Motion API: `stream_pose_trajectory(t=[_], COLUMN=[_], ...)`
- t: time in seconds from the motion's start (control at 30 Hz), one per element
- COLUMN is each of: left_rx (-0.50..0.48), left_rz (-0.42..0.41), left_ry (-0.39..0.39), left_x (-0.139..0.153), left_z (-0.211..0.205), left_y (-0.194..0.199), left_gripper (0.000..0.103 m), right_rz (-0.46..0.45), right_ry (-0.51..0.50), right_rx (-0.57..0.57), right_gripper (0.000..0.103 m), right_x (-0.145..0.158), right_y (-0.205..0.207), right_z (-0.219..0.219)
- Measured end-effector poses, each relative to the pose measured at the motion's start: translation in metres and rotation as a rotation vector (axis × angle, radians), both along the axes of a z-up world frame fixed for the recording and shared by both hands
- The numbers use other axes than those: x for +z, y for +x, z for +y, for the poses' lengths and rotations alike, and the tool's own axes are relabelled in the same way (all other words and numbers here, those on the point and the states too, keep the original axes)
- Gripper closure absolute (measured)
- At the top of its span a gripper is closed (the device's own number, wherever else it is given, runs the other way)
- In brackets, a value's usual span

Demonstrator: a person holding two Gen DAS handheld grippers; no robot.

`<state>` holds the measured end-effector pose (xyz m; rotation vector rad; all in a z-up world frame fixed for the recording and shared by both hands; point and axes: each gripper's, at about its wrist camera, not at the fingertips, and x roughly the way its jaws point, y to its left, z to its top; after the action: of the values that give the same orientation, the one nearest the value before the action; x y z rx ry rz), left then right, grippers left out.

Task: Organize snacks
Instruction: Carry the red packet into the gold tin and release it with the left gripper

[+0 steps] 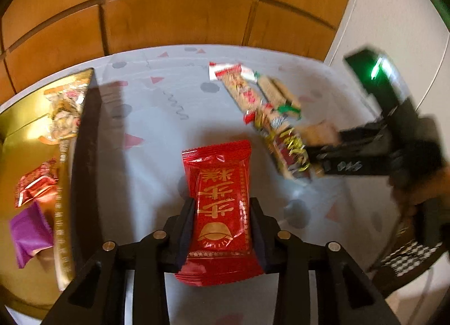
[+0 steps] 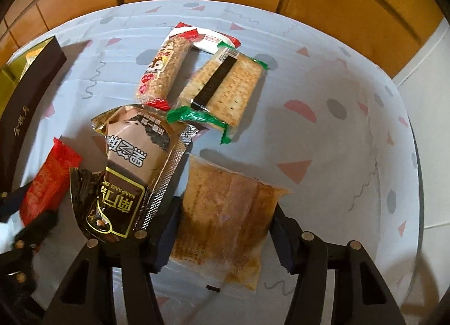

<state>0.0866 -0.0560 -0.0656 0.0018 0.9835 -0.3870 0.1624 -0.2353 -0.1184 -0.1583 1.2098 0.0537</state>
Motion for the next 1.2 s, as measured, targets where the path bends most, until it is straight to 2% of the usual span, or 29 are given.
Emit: stream_pose_trajectory(t=[0.17,0.33,0.47,0.5,0.53,0.63,0.73,0.83,0.97,1.07,1.2], left_rx=[0.058,0.226,0.349,0.368,0.388,0.444,0.481,0.482,0.493,0.508,0.523], left_rz=[-0.062,-0.077,-0.038,-0.028,-0.020,0.039,0.059,0.094,0.095,0.061,0.022], left_ry=[-0.120,-0.168,-0.125,-0.088,-0.061,-0.051,0.006,-0.024,-0.047,-0.054,-0.023], left_x=[0.056,0.084,0.075,0.070,0.064,0.042,0.027,0.017,0.015,0.023,0.035], left_z=[0.045,0.122,0.169,0.177,0.183,0.199,0.199,0.204,0.204,0.202,0.198], left_y=[-0.003,0.021,0.050,0.059,0.068,0.092,0.111,0.124,0.128,0.113,0.087], left_gripper=[0.066,0.066,0.066,0.066,0.066,0.066,0.066,0.064,0.063,0.063,0.063], right_rz=[-0.008,-0.006,-0.006,-0.006,-0.006,-0.006,-0.004,-0.003,0.000,-0.002,-0.004], right_ry=[-0.007,-0.001,-0.003,-0.003,-0.003,-0.004,-0.002,0.003,0.008,0.006,0.003], right_rx=[0.006,-0.004,0.000,0.000,0.000,0.001,0.000,-0.003,-0.005,-0.007,-0.006], right_gripper=[0.043,0.043,0.043,0.043,0.043,0.043,0.043,0.043,0.043,0.043,0.043], right_x=[0.003,0.004,0.004,0.004,0.005,0.004,0.005,0.004,0.003,0.003,0.003], right_y=[-0.005,-0.005,-0.004,-0.005,-0.006,-0.006,-0.007,-0.006,-0.004,-0.004,-0.004], right_z=[-0.001,-0.001,-0.002,-0.002,-0.001,0.000,-0.001,-0.001,-0.002,-0.002,-0.002])
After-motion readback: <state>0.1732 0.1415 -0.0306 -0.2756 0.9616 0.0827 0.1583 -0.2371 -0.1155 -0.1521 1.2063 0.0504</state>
